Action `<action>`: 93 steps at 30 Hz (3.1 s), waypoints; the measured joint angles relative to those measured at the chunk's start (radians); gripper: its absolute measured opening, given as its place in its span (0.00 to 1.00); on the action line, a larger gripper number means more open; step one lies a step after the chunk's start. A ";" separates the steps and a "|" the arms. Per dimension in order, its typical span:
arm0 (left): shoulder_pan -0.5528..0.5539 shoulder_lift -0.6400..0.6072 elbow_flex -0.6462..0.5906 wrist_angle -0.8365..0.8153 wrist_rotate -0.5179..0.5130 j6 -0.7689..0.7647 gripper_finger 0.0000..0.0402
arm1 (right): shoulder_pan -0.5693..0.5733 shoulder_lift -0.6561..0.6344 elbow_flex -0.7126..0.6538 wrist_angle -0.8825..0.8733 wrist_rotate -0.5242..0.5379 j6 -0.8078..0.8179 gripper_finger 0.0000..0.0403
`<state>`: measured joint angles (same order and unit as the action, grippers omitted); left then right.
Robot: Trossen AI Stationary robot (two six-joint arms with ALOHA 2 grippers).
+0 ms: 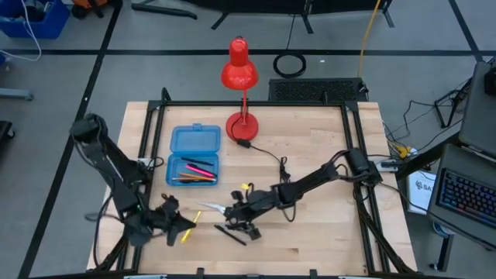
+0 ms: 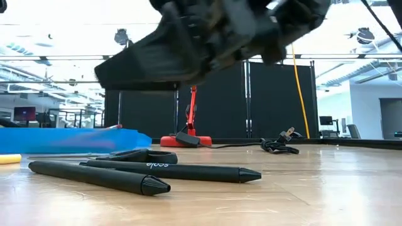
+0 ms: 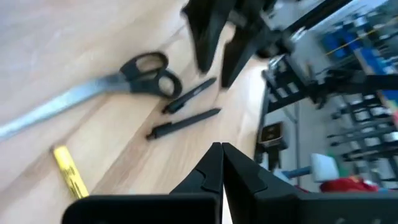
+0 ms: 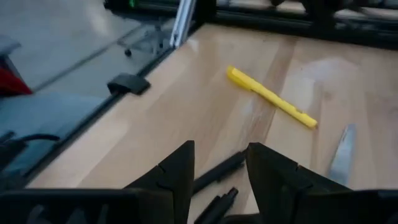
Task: Pick & place school supplies into a supply box
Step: Put the yellow pen into the blue supply box
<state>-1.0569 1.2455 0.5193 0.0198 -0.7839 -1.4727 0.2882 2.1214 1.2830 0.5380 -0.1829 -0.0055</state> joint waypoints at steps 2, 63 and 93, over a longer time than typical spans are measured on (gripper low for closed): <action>-0.003 0.058 0.053 -0.076 0.030 -0.063 0.01 | 0.000 -0.031 -0.060 0.064 0.004 0.002 0.33; -0.060 0.440 0.486 -0.919 0.487 -0.169 0.35 | 0.048 0.062 -0.026 0.250 0.106 -0.030 0.33; -0.075 0.440 0.420 -0.999 0.522 -0.072 0.35 | 0.080 0.419 0.437 0.109 0.261 0.028 0.36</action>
<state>-1.1320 1.6859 0.9390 -0.9797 -0.2619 -1.5451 0.3687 2.5408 1.7195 0.6468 0.0783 0.0223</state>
